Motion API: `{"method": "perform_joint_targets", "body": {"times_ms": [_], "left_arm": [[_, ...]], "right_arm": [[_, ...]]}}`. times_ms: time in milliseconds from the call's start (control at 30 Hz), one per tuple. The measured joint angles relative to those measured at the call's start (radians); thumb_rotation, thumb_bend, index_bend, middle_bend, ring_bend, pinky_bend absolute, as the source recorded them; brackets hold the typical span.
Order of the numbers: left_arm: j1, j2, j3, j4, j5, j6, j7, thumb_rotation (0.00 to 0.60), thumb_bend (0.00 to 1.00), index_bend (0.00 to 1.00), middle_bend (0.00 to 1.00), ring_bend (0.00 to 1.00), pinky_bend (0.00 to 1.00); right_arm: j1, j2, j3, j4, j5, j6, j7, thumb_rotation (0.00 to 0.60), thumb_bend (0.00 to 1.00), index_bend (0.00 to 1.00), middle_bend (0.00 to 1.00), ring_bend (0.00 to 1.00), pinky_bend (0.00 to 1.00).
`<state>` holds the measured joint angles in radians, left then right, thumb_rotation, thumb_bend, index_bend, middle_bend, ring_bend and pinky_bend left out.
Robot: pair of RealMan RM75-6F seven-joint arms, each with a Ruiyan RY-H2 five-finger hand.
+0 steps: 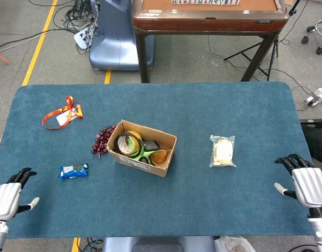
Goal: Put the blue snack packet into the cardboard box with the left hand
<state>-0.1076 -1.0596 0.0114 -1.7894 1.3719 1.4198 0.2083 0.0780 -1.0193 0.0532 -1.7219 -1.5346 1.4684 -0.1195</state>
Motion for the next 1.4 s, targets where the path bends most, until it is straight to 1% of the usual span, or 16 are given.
{"method": "perform_joint_targets", "body": {"times_ms": [133,200,267,333,400,467,567,667,800,867,900,967,1033,1233,1400], "left_arm": [[0.001,-0.002,-0.002,0.003,-0.002,-0.005,0.003,0.6,0.17,0.26,0.17,0.26,0.54],[0.001,-0.003,-0.004,0.004,-0.004,-0.007,0.001,0.6,0.17,0.26,0.18,0.26,0.51],[0.002,-0.005,-0.007,0.003,-0.003,-0.004,0.003,0.6,0.17,0.27,0.18,0.26,0.41],[0.002,-0.008,-0.01,0.002,0.005,0.002,0.002,0.6,0.17,0.29,0.19,0.26,0.26],[0.001,-0.01,-0.014,-0.001,0.014,0.005,-0.004,0.6,0.17,0.3,0.19,0.25,0.2],[-0.003,-0.012,-0.018,-0.004,0.025,0.005,-0.017,0.6,0.17,0.31,0.19,0.21,0.16],[-0.016,-0.013,-0.025,-0.011,0.027,-0.013,-0.041,0.6,0.17,0.31,0.17,0.16,0.15],[-0.039,-0.013,-0.03,-0.017,0.028,-0.053,-0.047,0.6,0.17,0.31,0.16,0.15,0.17],[-0.082,-0.018,-0.038,-0.026,0.017,-0.124,-0.024,0.6,0.17,0.3,0.15,0.14,0.19],[-0.108,-0.025,-0.045,-0.03,0.0,-0.165,-0.003,0.6,0.17,0.29,0.13,0.12,0.2],[-0.12,-0.03,-0.049,-0.032,-0.011,-0.181,0.007,0.6,0.17,0.28,0.11,0.1,0.2],[-0.144,-0.041,-0.057,-0.033,-0.04,-0.215,0.031,0.6,0.17,0.26,0.03,0.04,0.2],[-0.169,-0.056,-0.067,-0.031,-0.074,-0.248,0.055,0.6,0.17,0.25,0.0,0.0,0.2],[-0.232,-0.106,-0.095,0.011,-0.161,-0.323,0.097,0.6,0.17,0.25,0.0,0.0,0.2],[-0.269,-0.14,-0.107,0.05,-0.234,-0.371,0.12,0.6,0.17,0.25,0.0,0.0,0.19]], "right_arm": [[0.002,0.0,0.0,0.0,0.002,-0.003,0.0,0.6,0.0,0.36,0.38,0.23,0.44],[0.003,-0.001,0.0,0.001,0.002,-0.005,-0.001,0.6,0.0,0.36,0.38,0.23,0.44],[0.004,-0.002,-0.001,0.0,0.003,-0.006,-0.003,0.6,0.0,0.36,0.38,0.23,0.44],[0.004,-0.003,-0.001,0.0,0.004,-0.006,-0.005,0.6,0.0,0.36,0.38,0.23,0.44],[0.004,-0.003,-0.001,0.0,0.005,-0.005,-0.005,0.6,0.0,0.36,0.38,0.23,0.44],[0.003,-0.004,0.0,0.001,0.007,-0.004,-0.005,0.6,0.0,0.36,0.38,0.23,0.44],[0.002,-0.003,-0.001,0.0,0.008,-0.001,-0.007,0.6,0.0,0.36,0.38,0.23,0.44],[-0.002,-0.002,-0.003,-0.002,0.004,0.005,-0.008,0.6,0.0,0.36,0.38,0.23,0.44],[-0.008,0.001,-0.003,-0.006,-0.003,0.023,-0.007,0.6,0.0,0.36,0.38,0.23,0.44],[-0.012,0.004,-0.003,-0.009,-0.005,0.029,-0.005,0.6,0.0,0.36,0.38,0.23,0.44],[-0.013,0.006,-0.004,-0.011,-0.007,0.032,-0.004,0.6,0.0,0.36,0.38,0.23,0.44],[-0.016,0.008,-0.004,-0.013,-0.01,0.037,-0.002,0.6,0.0,0.36,0.38,0.23,0.44],[-0.018,0.012,-0.004,-0.015,-0.013,0.043,0.002,0.6,0.0,0.36,0.38,0.23,0.44],[-0.025,0.023,-0.004,-0.023,-0.021,0.057,0.017,0.6,0.0,0.36,0.38,0.23,0.44],[-0.026,0.028,-0.003,-0.024,-0.025,0.06,0.024,0.6,0.0,0.36,0.38,0.23,0.44]]}}
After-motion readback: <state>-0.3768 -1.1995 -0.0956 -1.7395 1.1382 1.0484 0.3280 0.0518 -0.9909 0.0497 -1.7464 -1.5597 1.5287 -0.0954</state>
